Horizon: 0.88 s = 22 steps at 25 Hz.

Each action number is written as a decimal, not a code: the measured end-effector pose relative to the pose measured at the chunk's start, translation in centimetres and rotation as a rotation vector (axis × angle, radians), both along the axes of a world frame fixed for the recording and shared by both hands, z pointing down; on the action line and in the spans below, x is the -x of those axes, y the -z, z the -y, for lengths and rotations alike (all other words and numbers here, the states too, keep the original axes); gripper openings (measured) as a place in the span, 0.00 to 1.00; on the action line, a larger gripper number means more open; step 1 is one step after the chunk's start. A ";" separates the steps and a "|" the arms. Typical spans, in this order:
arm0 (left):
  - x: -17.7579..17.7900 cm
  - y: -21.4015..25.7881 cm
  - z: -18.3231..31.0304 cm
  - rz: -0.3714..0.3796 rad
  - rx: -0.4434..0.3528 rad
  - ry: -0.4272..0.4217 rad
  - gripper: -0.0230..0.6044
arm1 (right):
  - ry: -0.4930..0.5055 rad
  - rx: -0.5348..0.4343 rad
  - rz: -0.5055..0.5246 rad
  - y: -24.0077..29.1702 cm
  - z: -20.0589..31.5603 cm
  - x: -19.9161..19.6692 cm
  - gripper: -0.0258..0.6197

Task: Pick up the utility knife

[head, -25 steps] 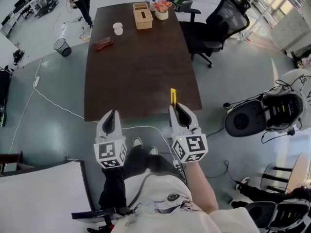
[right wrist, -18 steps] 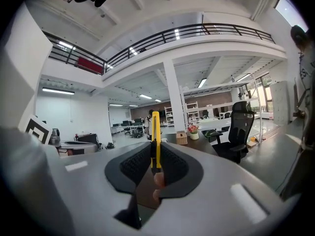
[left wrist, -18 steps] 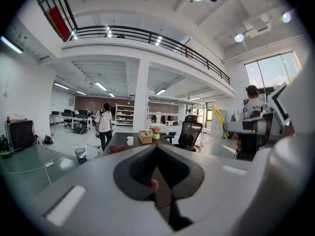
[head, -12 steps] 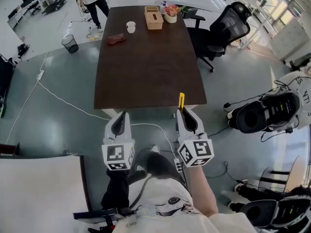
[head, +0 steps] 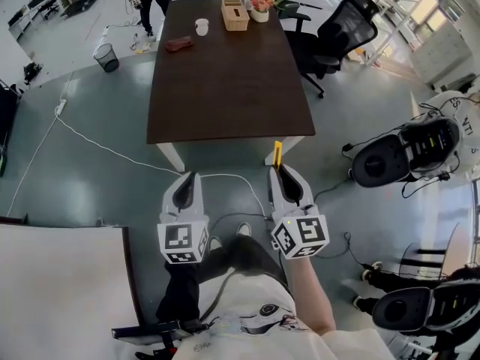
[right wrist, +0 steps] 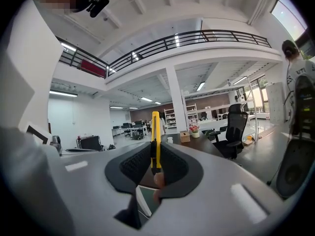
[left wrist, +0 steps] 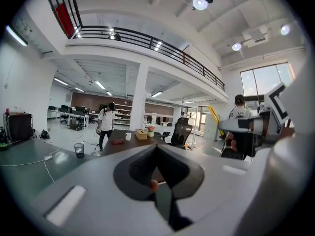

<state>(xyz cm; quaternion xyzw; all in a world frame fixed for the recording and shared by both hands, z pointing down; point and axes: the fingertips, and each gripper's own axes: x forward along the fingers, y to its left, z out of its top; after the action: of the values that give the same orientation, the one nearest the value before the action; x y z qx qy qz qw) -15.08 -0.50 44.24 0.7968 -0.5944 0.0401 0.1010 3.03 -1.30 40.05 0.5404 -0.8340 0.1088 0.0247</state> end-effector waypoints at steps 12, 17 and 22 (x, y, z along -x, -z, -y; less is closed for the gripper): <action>-5.8 2.0 -5.9 0.033 -0.032 0.016 0.03 | 0.023 -0.041 0.020 1.7 -6.3 -5.1 0.13; -8.1 1.9 -7.6 0.053 -0.044 0.026 0.03 | 0.023 -0.055 0.027 1.2 -7.5 -7.6 0.13; -8.2 4.0 -8.0 0.061 -0.091 0.032 0.03 | 0.030 -0.088 0.025 2.4 -8.3 -7.7 0.13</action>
<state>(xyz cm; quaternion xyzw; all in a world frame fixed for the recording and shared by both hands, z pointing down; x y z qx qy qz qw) -6.85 7.54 40.22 0.7893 -0.6111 0.0356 0.0470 10.76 7.01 37.61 0.5271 -0.8462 0.0782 -0.0079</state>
